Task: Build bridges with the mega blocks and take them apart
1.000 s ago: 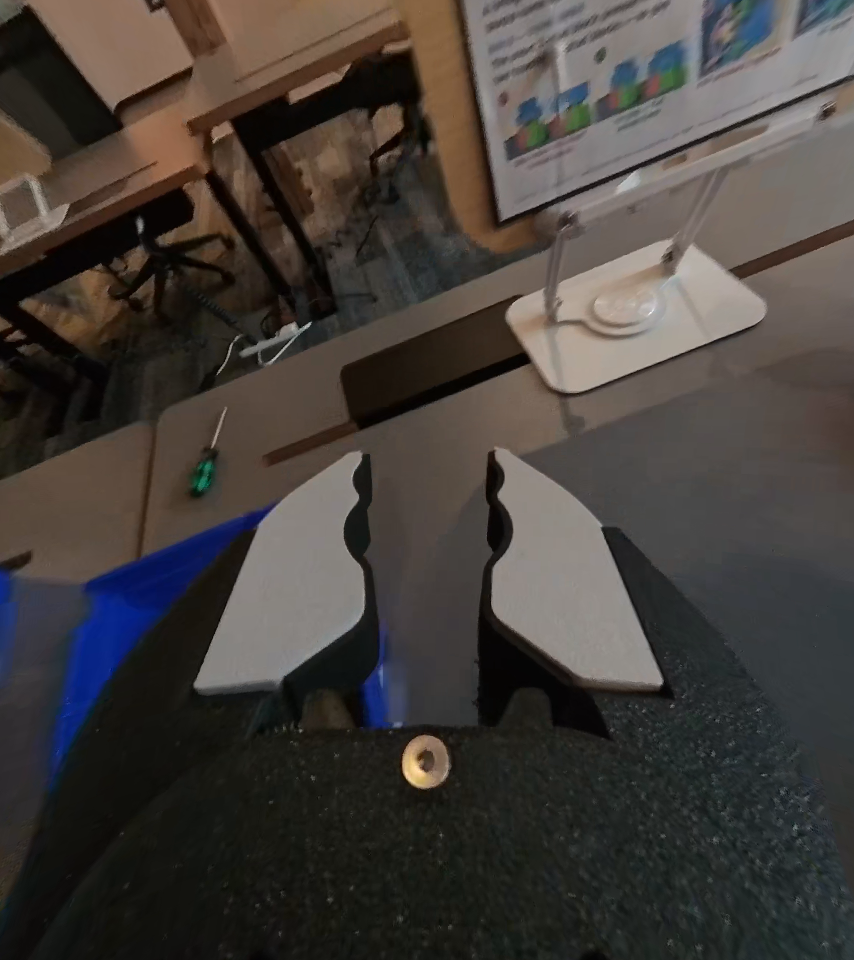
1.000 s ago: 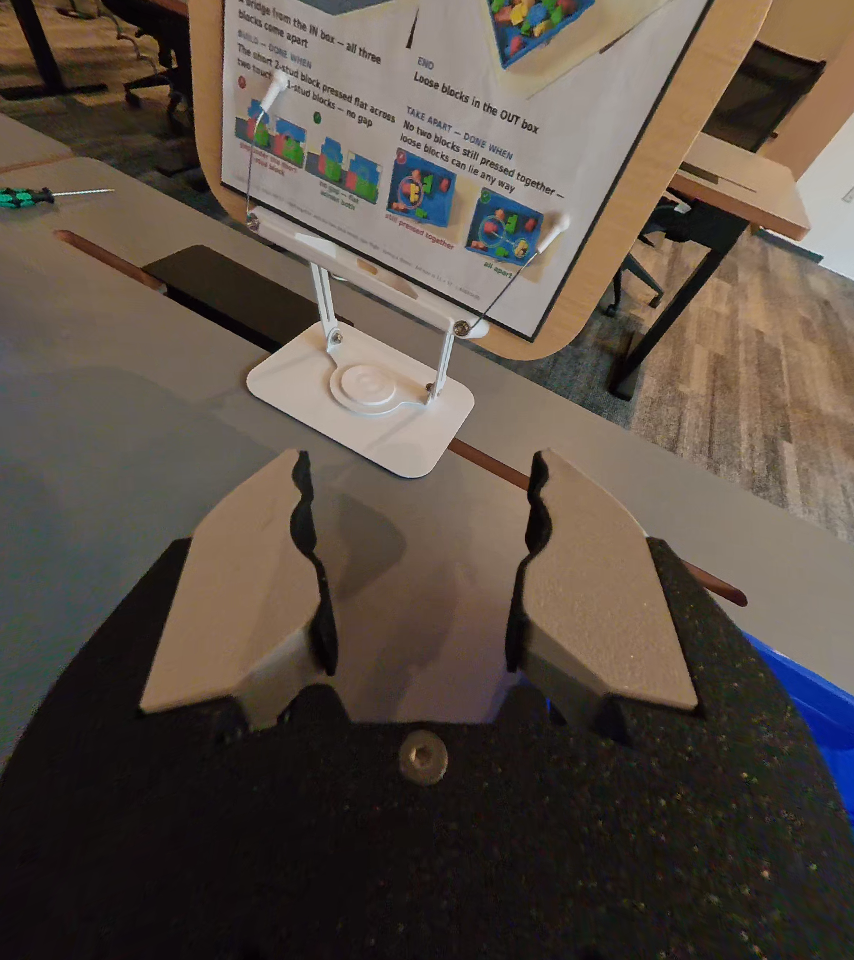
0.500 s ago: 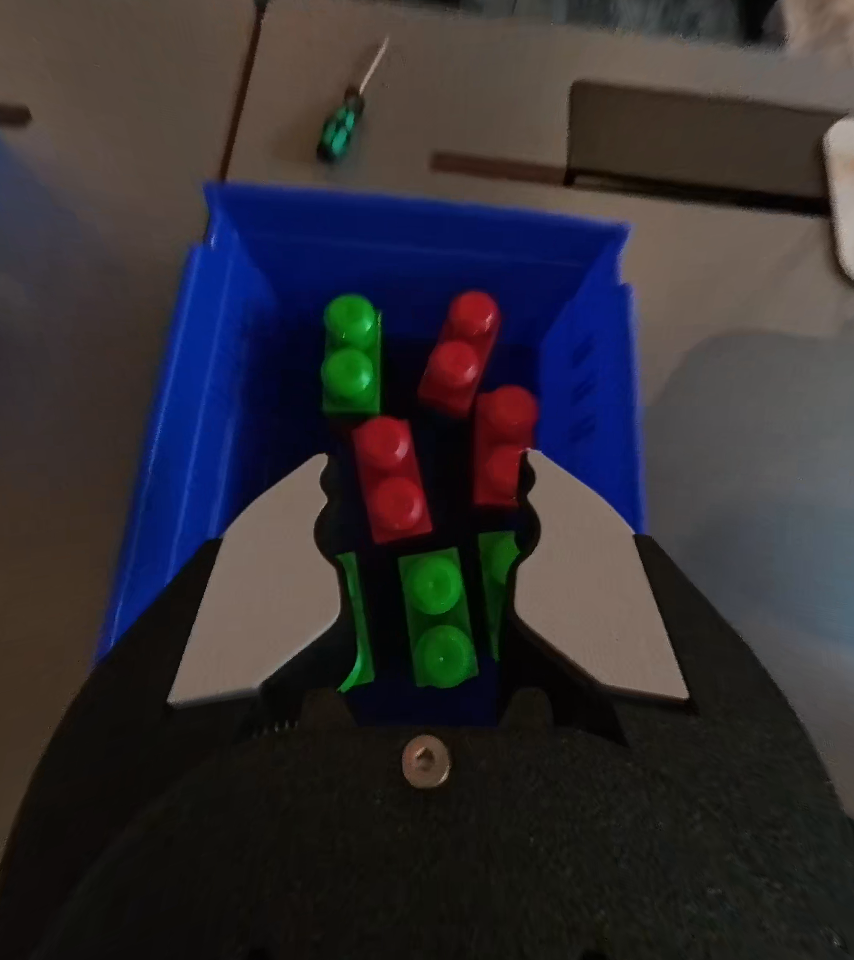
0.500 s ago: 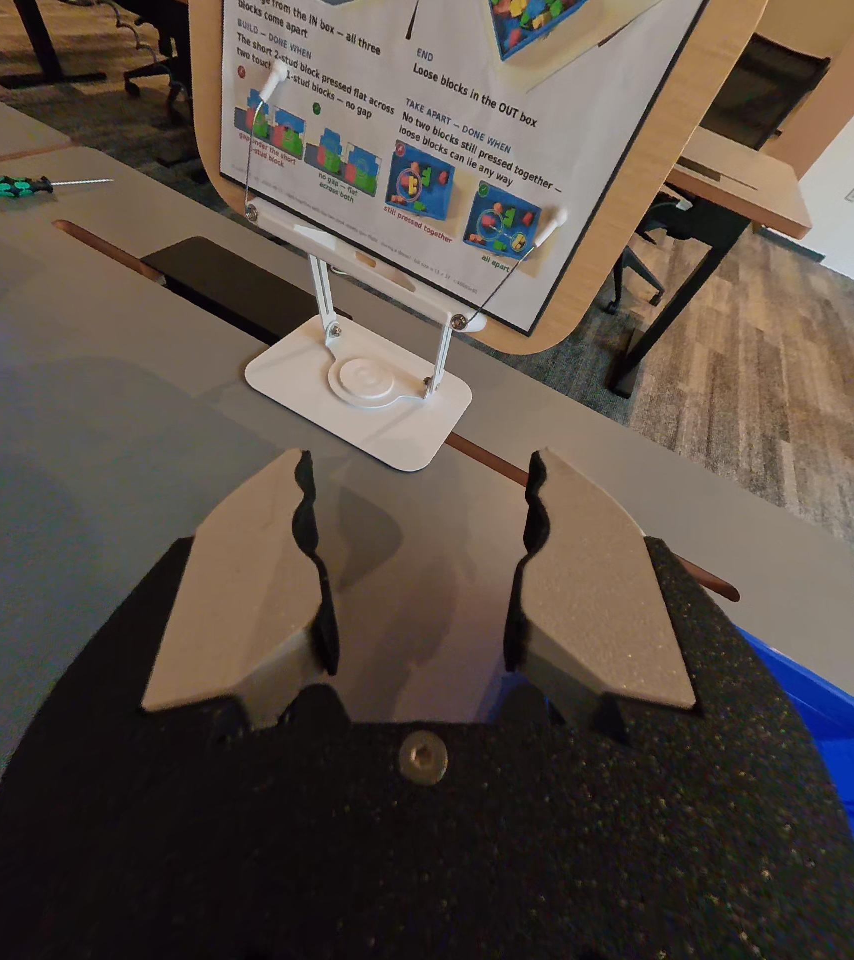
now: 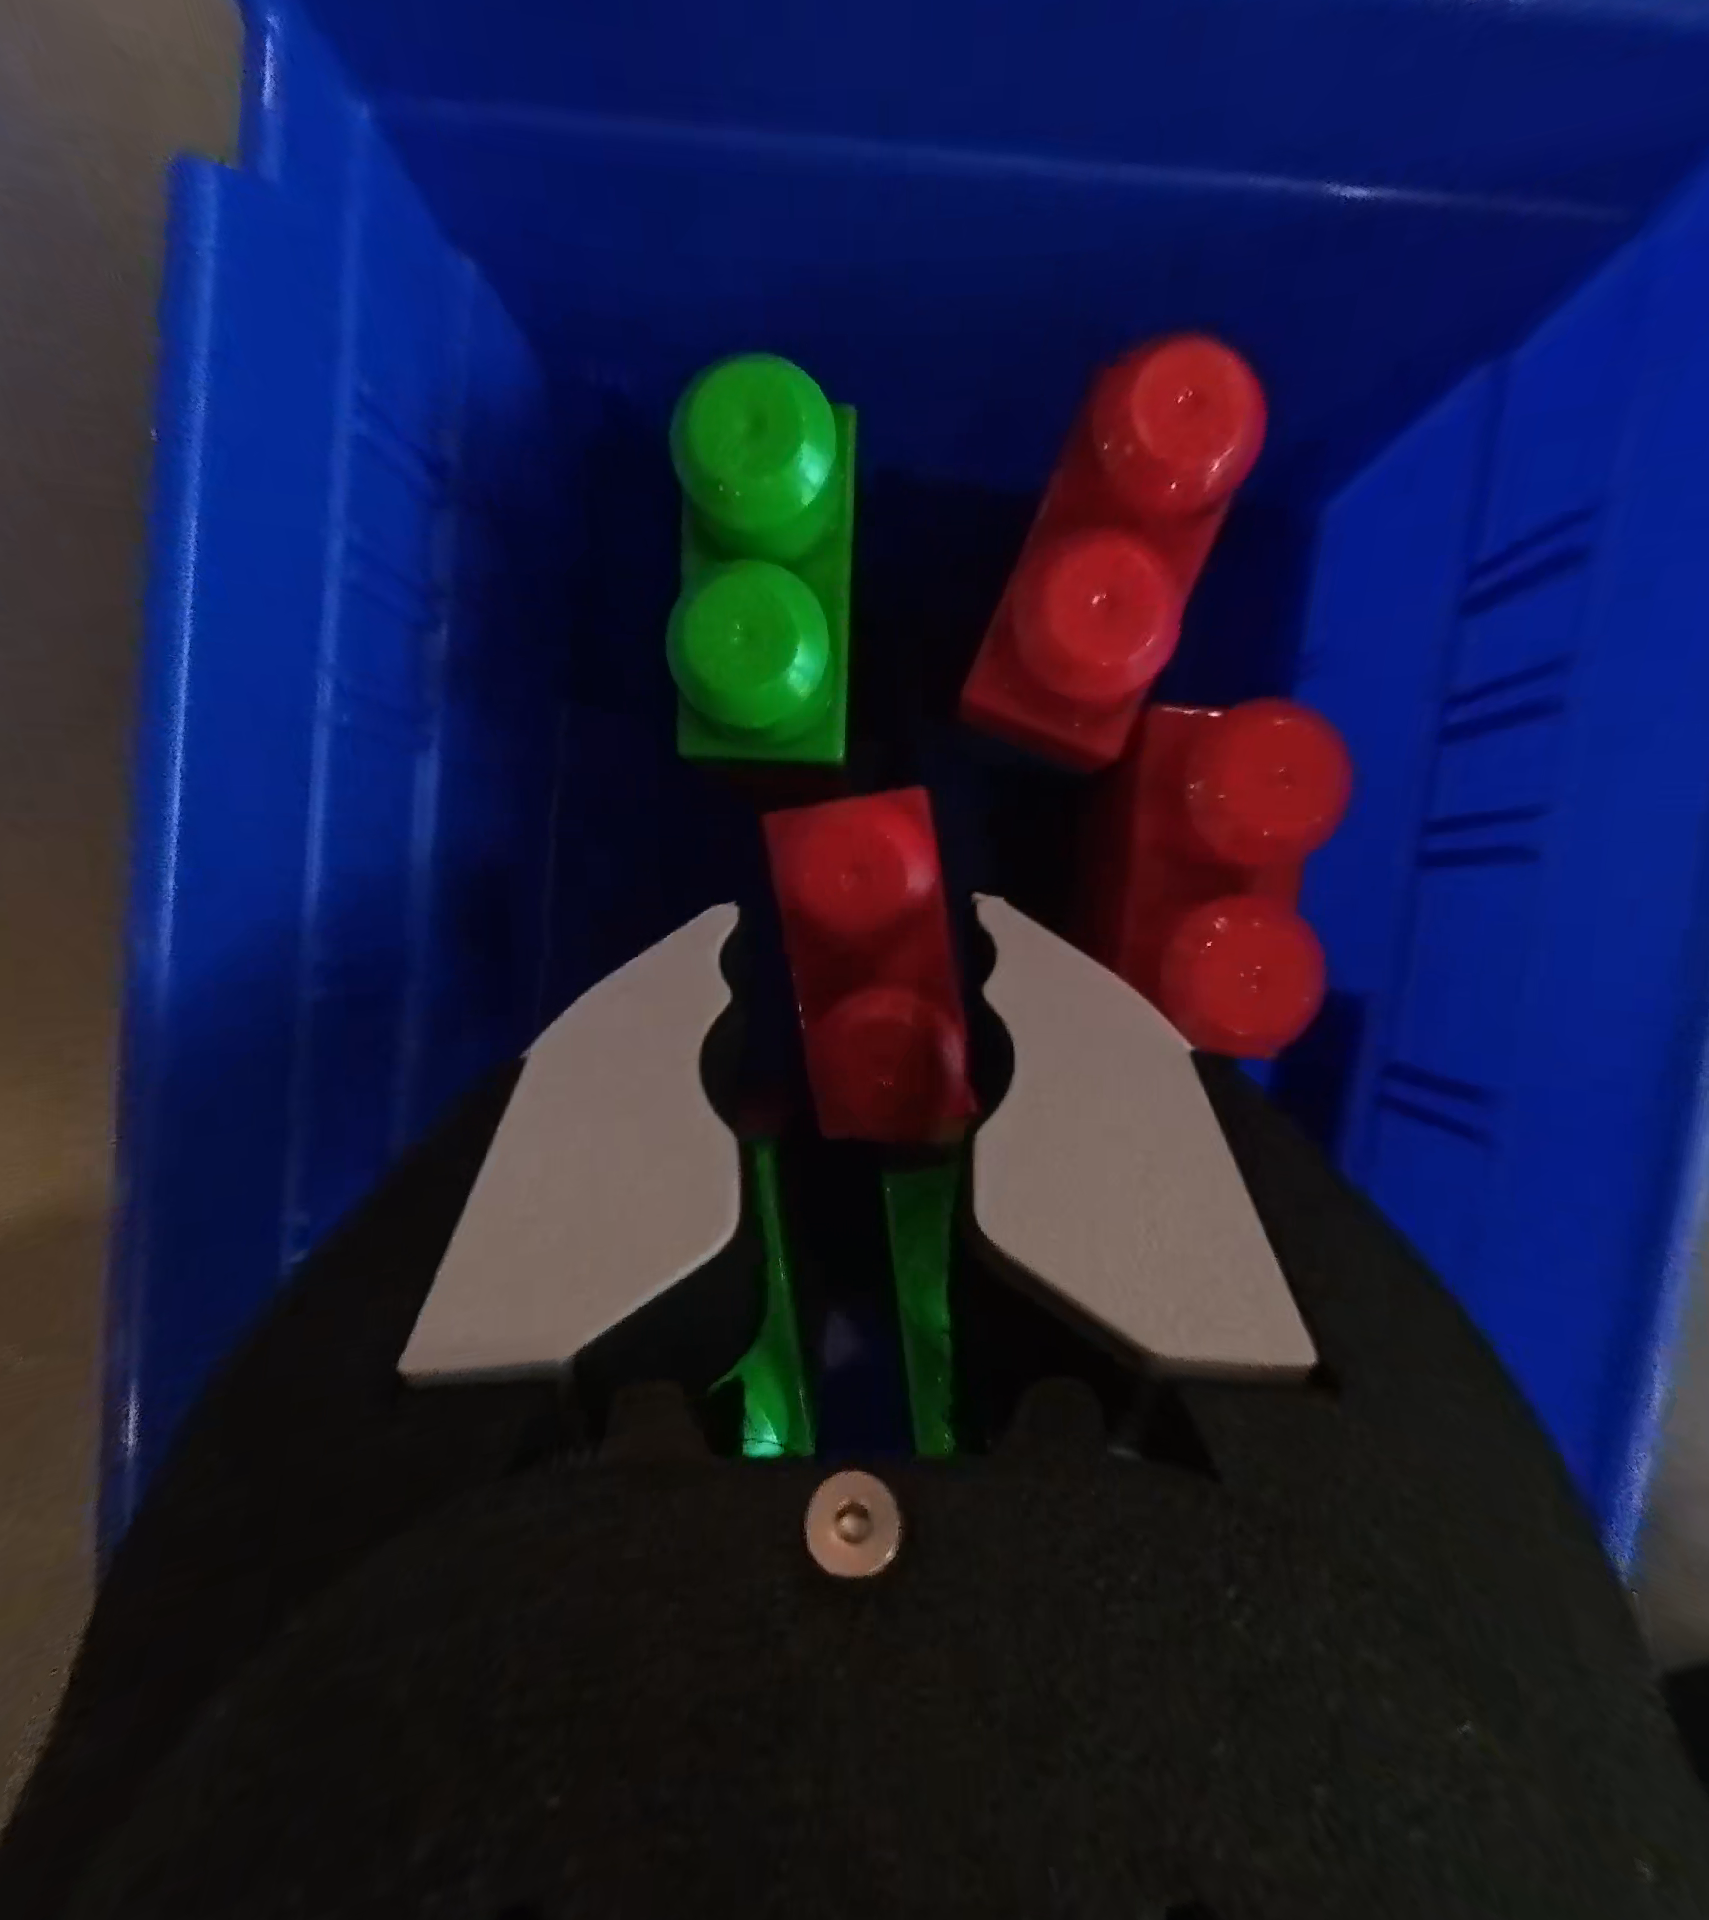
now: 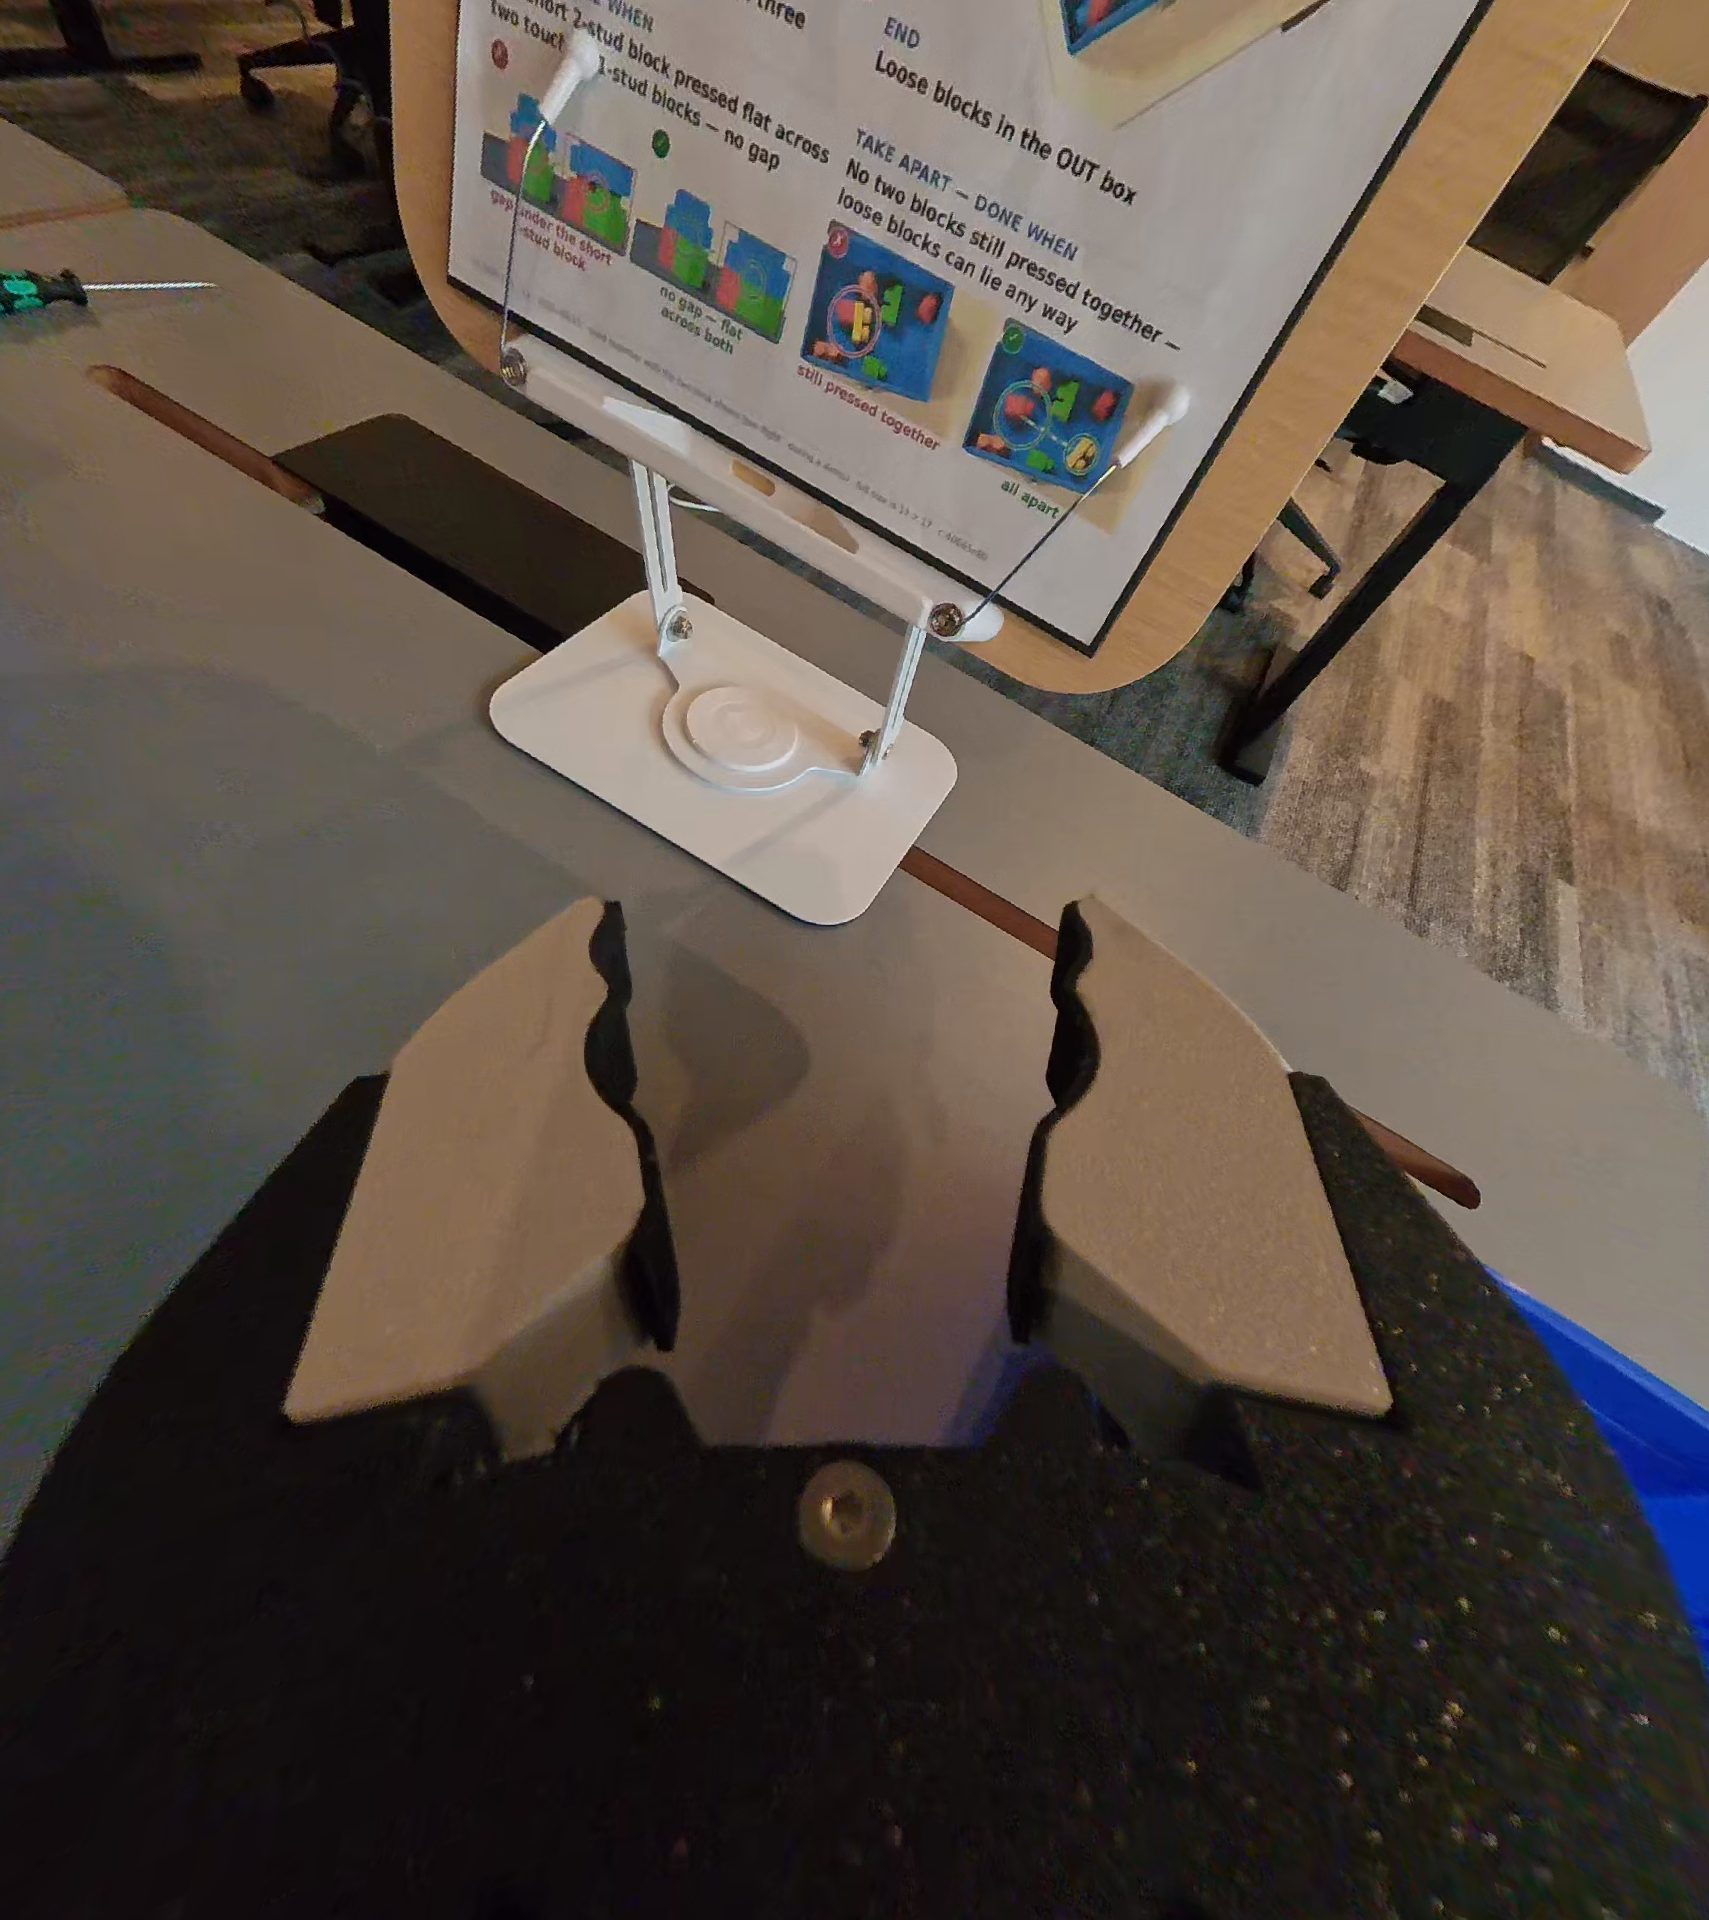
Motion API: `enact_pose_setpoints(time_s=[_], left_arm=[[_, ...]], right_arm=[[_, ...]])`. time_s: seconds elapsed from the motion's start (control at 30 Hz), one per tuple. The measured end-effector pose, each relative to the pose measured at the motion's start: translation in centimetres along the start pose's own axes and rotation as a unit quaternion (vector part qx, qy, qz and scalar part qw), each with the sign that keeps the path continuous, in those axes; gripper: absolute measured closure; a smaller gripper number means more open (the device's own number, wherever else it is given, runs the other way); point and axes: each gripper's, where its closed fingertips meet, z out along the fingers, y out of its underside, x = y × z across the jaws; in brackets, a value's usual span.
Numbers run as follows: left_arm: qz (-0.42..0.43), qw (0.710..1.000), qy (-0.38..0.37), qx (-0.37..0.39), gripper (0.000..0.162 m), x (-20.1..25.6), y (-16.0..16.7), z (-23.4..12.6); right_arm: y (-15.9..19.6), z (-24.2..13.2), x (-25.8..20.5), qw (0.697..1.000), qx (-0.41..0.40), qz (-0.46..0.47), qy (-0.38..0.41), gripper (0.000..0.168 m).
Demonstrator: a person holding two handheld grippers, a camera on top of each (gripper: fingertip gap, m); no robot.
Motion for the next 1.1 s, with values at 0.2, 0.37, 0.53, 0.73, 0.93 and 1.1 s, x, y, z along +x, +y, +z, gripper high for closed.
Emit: enact_pose_setpoints(time_s=[0.2, 0.37, 0.53, 0.73, 0.93, 1.1], left_arm=[[0.026, 0.999, 0.004, -0.026, 0.122, 0.8, 0.2, 0.5], [0.035, 0.998, -0.004, -0.053, 0.127, 0.8, 0.6, 1.3], [0.032, 0.996, 0.016, -0.078, 0.126, 0.9, 1.7, 2.5], [0.022, 0.998, 0.03, -0.044, 0.126, 0.4, 1.1, 1.7], [0.009, 0.996, 0.045, 0.079, 0.126, 0.8, -2.1, -3.3], [0.052, 0.971, 0.103, 0.209, 0.126, 4.6, -5.3, -9.5]], right_arm=[[0.1, 0.0, 0.0, 1.0, -0.002, 0.0, 0.0, 0.09], [0.0, -0.1, 0.1, 1.0, 0.0, -0.002, 0.001, 0.09], [0.1, -0.1, 0.2, 1.0, 0.0, -0.002, 0.003, 0.09], [0.2, 0.2, -0.2, 1.0, -0.006, -0.008, 0.0, 0.09], [0.1, 0.4, -1.1, 1.0, -0.006, -0.016, -0.015, 0.09], [-0.2, 0.5, -2.2, 0.999, -0.001, -0.02, -0.039, 0.091]])
